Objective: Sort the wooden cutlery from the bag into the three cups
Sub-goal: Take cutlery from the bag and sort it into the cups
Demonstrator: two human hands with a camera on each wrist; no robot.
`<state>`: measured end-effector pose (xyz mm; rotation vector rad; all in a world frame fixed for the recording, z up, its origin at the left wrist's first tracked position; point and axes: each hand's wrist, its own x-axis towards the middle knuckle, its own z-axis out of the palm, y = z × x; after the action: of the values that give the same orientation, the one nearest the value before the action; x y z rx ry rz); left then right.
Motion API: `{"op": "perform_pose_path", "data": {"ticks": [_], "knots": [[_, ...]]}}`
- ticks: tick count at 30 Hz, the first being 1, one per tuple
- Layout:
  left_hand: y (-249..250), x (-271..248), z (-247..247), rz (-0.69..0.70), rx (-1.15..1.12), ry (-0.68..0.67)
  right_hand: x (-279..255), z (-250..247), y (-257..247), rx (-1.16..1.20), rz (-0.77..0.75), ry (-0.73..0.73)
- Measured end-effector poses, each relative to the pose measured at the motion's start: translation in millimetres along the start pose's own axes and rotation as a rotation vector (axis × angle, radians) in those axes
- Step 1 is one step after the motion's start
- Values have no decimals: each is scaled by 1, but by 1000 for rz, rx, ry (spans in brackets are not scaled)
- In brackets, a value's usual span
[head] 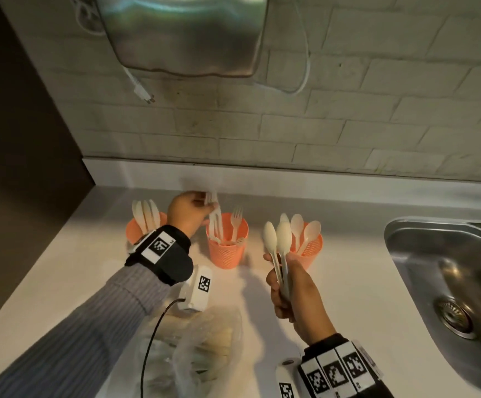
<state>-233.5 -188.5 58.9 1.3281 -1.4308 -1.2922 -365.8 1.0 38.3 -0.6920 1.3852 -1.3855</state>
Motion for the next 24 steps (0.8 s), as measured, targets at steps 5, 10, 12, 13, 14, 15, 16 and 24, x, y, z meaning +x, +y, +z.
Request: {"op": "perform_pose_path", "data": {"ticks": [5, 10, 12, 13, 14, 15, 16, 24], "knots": [[-7, -21, -22, 37, 156, -1, 3, 1, -1, -24, -83, -60], [-25, -88, -71, 186, 195, -124, 25, -23, -17, -273, -291, 14], [-44, -118, -87, 115, 200, -225, 41, -38, -26, -402, -364, 156], [-53, -131, -91, 88, 208, -248, 50, -43, -31, -412, -396, 234], [-61, -142, -93, 99, 242, -263, 57, -45, -39, -416, -431, 313], [-69, -151, -92, 139, 292, -283, 64, -47, -45, -432, -453, 393], [-74, -160, -90, 181, 343, -303, 70, -47, -49, -457, -452, 457], [-101, -176, -71, 209, 639, -364, 79, -59, -32, -864, -182, 539]]}}
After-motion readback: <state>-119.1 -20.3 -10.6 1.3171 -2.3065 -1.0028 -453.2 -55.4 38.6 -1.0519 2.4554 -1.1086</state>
